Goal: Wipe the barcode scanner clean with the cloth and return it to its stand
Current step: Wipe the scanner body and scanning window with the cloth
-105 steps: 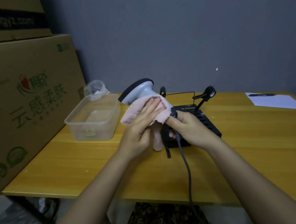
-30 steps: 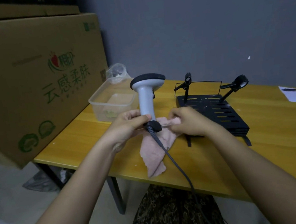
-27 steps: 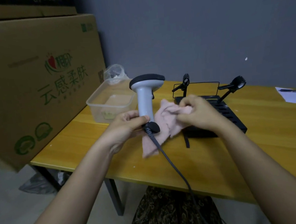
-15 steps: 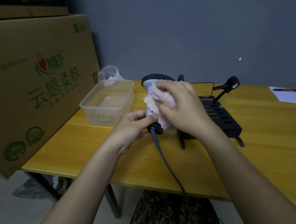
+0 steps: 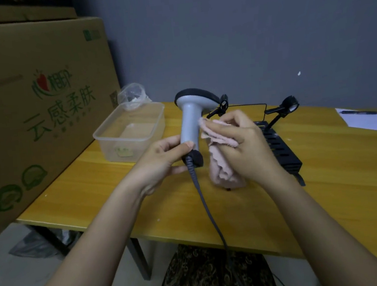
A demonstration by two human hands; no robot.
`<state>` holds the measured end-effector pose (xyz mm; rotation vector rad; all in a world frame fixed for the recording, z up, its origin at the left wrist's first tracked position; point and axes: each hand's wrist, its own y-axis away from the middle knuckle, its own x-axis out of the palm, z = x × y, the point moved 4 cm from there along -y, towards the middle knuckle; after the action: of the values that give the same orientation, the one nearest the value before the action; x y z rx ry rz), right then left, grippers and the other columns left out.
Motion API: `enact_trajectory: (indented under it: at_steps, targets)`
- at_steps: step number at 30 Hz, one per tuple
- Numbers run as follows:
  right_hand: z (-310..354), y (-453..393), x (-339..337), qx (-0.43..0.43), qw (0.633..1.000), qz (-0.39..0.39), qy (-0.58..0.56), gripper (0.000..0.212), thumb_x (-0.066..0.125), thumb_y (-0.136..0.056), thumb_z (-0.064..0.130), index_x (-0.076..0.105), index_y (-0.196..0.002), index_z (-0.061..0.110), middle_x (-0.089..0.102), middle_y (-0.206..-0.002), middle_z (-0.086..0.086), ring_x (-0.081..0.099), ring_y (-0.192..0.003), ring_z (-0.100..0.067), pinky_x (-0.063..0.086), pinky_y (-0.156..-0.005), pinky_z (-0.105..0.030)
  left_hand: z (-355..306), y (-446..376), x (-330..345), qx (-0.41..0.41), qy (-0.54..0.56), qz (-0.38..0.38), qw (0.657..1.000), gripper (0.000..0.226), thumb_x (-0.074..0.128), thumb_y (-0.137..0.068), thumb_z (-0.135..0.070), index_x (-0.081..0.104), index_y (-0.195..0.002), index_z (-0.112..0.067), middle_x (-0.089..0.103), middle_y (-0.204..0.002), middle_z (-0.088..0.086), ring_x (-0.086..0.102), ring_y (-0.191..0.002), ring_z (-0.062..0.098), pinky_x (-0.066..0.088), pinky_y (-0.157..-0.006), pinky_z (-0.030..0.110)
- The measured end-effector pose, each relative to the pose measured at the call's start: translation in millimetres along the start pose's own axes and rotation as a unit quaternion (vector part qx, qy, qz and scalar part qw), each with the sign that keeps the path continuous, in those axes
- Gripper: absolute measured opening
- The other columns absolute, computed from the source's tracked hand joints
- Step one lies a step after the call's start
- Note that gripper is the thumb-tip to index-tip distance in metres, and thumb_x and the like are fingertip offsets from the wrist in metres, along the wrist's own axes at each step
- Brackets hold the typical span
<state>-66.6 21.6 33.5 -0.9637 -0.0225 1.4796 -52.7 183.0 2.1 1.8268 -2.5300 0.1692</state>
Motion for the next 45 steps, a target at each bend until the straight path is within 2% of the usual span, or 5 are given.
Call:
enact_trajectory:
  at_steps: [5,18,29,38,45]
  targets:
    - [-2,6,11,-0.006,0.998,0.062,-0.004,0.029,0.061,-0.089,0.024,0.066,-0.117,0.031,0.047,-0.098,0.014,0.049,-0.088,-0.003,0.05,-0.073,-0.029,1,0,1,-0.004,0.024,0.025,0.999,0.02,0.052,-0.091,-0.018,0.066,-0.105,-0.018,0.072,-0.091,-0.006,0.066,-0.093,0.011,0.055,-0.087,0.032]
    - [-15,12,3,-0.03,0.998,0.053,0.035,0.042,0.062,-0.088,0.008,0.059,-0.119,0.036,0.05,-0.099,0.002,0.048,-0.093,-0.013,0.047,-0.076,-0.031,1,-3,2,-0.001,0.066,0.019,0.998,0.017,0.049,-0.091,-0.019,0.065,-0.094,-0.017,0.072,-0.084,-0.003,0.068,-0.084,0.011,0.059,-0.073,0.025]
    - [22,-8,-2,0.011,0.994,-0.082,0.074,0.013,0.064,-0.081,0.016,0.066,-0.093,0.02,0.061,-0.102,0.005,0.056,-0.089,-0.011,0.049,-0.074,-0.032,-4,1,18,0.014,-0.024,-0.007,1.0,0.022,0.052,-0.093,-0.02,0.064,-0.11,-0.021,0.067,-0.084,-0.01,0.064,-0.077,0.001,0.049,-0.078,0.025]
    - [11,7,14,0.053,0.994,0.074,-0.067,0.043,0.04,-0.098,0.02,0.044,-0.14,0.019,0.031,-0.137,0.009,0.029,-0.128,0.005,0.028,-0.1,-0.003,-9,6,24,0.029,0.014,-0.029,0.999,0.031,0.053,-0.093,-0.016,0.06,-0.123,-0.018,0.067,-0.098,0.0,0.065,-0.08,0.004,0.055,-0.064,0.021]
    - [13,2,-3,0.01,0.995,-0.083,0.063,0.036,0.051,-0.093,0.011,0.052,-0.127,0.022,0.054,-0.116,0.004,0.054,-0.105,-0.01,0.048,-0.085,-0.025,-7,4,34,0.031,0.013,-0.023,0.999,0.034,0.055,-0.091,-0.012,0.059,-0.125,-0.017,0.061,-0.077,-0.004,0.057,-0.069,0.008,0.051,-0.074,0.028]
